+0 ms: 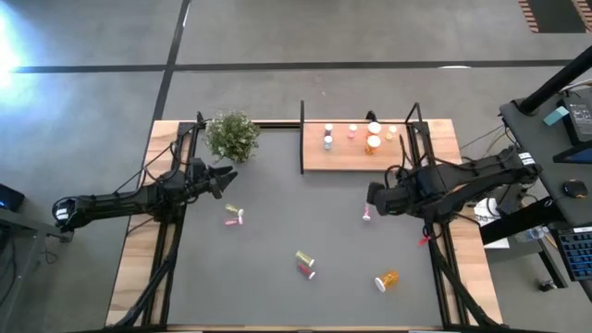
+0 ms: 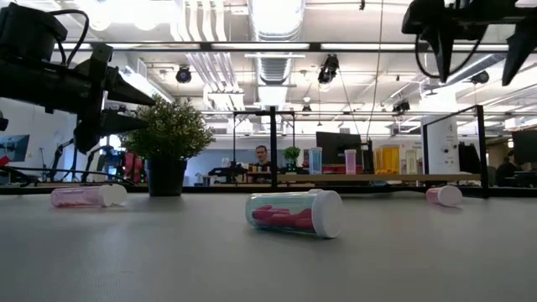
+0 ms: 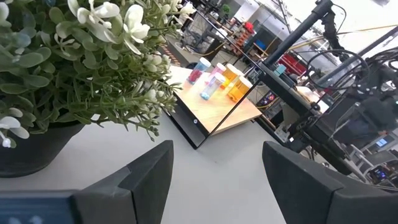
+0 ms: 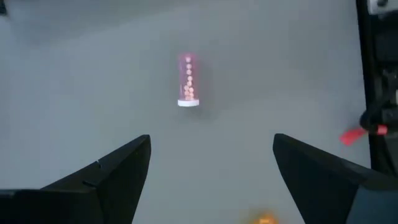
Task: Pick and place medicine bottles onto shelf by color
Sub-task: Put the right pink pill bottle on the shelf aligned with the other pink pill bottle
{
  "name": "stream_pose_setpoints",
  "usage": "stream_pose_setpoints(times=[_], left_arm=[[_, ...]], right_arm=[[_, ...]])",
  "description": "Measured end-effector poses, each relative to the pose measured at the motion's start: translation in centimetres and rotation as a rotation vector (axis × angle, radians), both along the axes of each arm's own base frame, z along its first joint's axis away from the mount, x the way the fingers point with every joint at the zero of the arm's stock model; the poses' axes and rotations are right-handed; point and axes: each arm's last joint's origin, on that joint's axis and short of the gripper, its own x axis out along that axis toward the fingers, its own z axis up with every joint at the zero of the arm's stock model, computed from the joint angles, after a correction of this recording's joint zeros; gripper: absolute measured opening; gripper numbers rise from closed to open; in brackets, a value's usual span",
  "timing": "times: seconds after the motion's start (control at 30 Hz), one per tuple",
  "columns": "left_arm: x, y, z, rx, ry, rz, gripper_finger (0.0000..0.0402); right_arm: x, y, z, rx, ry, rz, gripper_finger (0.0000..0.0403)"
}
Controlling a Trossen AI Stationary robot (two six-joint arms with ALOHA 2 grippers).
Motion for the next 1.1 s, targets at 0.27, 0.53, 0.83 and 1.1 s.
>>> stream_pose_setpoints(times=[0.27, 0.53, 0.83, 1.1], left_arm=[[0.0, 0.0, 0.0, 0.000, 0.000, 0.000, 0.0231], [0.0, 0.0, 0.0, 0.000, 0.000, 0.000, 0.0231], [0.0, 0.0, 0.0, 0.000, 0.000, 0.000, 0.0231], [0.0, 0.0, 0.0, 0.000, 0.000, 0.000, 0.0231]], right_arm=[[1.6, 0.8, -0.3, -0.258, -0.081, 0.308, 0.0327], [2.7, 2.8, 1.4, -0.599, -0.338, 0.460, 0.0327], [4.3, 4.2, 3.4, -0.803, -0.516, 0.610, 0.0327], [5.8, 4.9, 5.3, -0.927, -0.635, 0.851, 0.0327]])
